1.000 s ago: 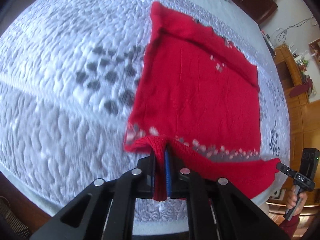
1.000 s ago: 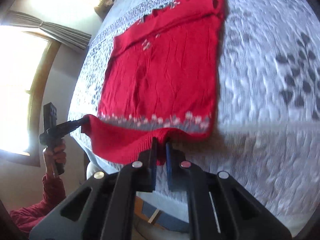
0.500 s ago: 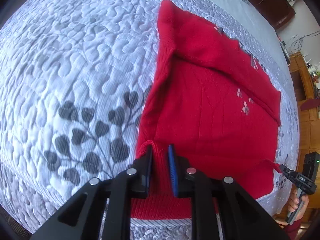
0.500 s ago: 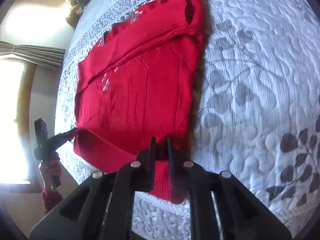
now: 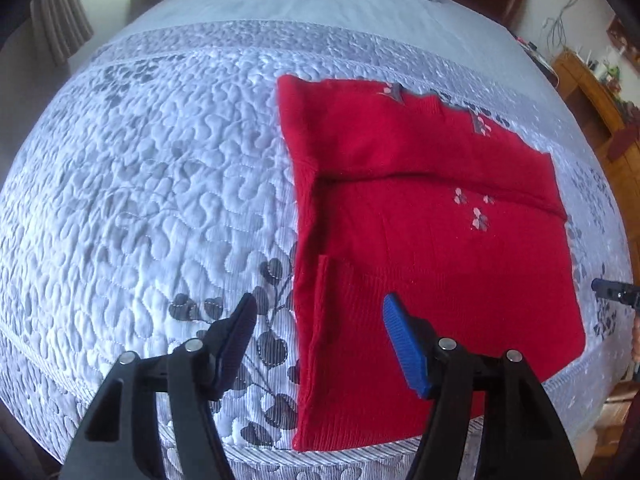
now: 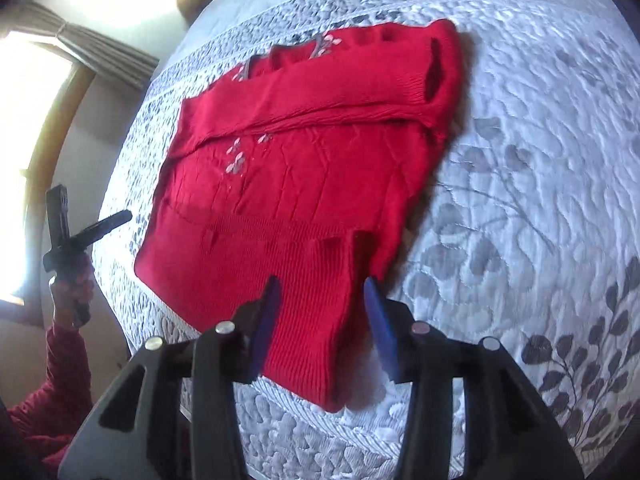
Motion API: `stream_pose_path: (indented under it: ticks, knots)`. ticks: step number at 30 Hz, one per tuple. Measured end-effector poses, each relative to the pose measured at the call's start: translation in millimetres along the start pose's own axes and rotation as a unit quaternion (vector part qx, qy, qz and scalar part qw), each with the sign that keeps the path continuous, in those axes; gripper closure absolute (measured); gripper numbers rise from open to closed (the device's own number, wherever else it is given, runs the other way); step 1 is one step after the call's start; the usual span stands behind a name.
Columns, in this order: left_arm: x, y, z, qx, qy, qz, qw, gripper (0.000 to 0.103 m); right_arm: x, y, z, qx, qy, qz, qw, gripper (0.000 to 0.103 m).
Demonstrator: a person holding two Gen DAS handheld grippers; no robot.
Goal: Fold small clothes
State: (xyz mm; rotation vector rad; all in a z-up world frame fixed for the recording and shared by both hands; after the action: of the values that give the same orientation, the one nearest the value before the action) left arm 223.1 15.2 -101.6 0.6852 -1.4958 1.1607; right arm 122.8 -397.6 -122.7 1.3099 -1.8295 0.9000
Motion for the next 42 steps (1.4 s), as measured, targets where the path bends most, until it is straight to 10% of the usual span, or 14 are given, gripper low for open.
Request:
stream_pose_path:
  ticks: [16, 21, 26, 42]
  knots:
    - [-45.5, -4.9, 7.0, -0.057, 0.016, -0.032, 0.9978, 0.037, -53.5, -15.9, 1.9, 0.012, 0.021, -0.054, 0.998, 0.065]
    - [-58.4, 9.7, 7.8, -0.063, 0.012, -0.045, 0.9969, 0.054, -56.1, -12.5, 3.3, 0.019, 0.017, -0.048, 0.999, 0.099]
    - [-48.3, 19.5, 2.5, -0.049, 0.038, -0.029, 0.9977, 0.092, -46.8, -4.3, 4.7, 0.03, 0.013, -0.035, 0.999, 0.099]
    - [-7.2, 24.9, 11.1, -0.068, 0.022, 0.02, 0.9973, 0.094, -19.2, -4.9, -12.9, 0.046, -0.021, 0.005, 0.999, 0.099]
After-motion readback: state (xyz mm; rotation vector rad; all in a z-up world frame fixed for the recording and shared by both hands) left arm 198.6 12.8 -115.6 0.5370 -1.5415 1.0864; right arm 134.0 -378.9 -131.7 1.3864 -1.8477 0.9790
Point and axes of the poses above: each gripper's, at about its wrist camera, not at the fingertips, and x roughly against the way its jaws point, z to its right, y to its underside, the point moved 4 cm from there along -x, roughly the way its jaws point, and after that the axes turned 10 degrees about -x, right-handed, at the moved point
